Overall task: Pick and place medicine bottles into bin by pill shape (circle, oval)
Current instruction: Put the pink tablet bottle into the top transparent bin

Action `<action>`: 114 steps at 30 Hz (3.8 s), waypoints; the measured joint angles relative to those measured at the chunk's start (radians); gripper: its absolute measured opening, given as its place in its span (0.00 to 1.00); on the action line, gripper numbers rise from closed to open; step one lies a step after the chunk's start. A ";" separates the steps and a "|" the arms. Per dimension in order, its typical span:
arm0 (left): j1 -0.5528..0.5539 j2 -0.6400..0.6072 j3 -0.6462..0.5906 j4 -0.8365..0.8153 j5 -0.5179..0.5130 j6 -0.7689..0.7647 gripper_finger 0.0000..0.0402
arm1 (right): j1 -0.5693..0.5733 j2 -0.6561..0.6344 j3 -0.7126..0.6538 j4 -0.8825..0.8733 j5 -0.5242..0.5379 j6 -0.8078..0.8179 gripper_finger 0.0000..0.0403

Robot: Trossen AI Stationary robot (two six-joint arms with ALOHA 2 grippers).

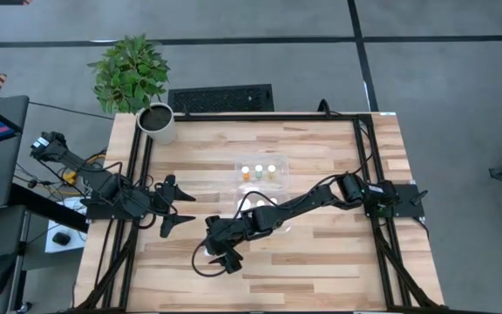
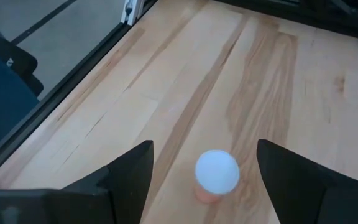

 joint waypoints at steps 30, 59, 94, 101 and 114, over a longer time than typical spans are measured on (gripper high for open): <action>0.000 0.000 0.000 0.000 0.000 0.000 0.70 | 0.000 -0.001 -0.061 0.100 -0.040 0.063 0.73; 0.000 0.000 0.000 0.000 0.000 0.010 0.70 | -0.017 0.036 -0.062 0.156 -0.081 0.070 0.70; 0.000 0.000 0.000 -0.007 0.000 0.002 0.70 | -0.026 0.032 -0.059 0.108 -0.076 0.068 0.47; 0.000 0.000 0.000 -0.007 0.000 0.002 0.70 | -0.026 0.032 -0.059 0.094 -0.073 0.068 0.30; 0.000 0.000 0.000 -0.007 0.000 0.001 0.70 | -0.028 -0.059 -0.060 -0.004 -0.086 0.014 0.29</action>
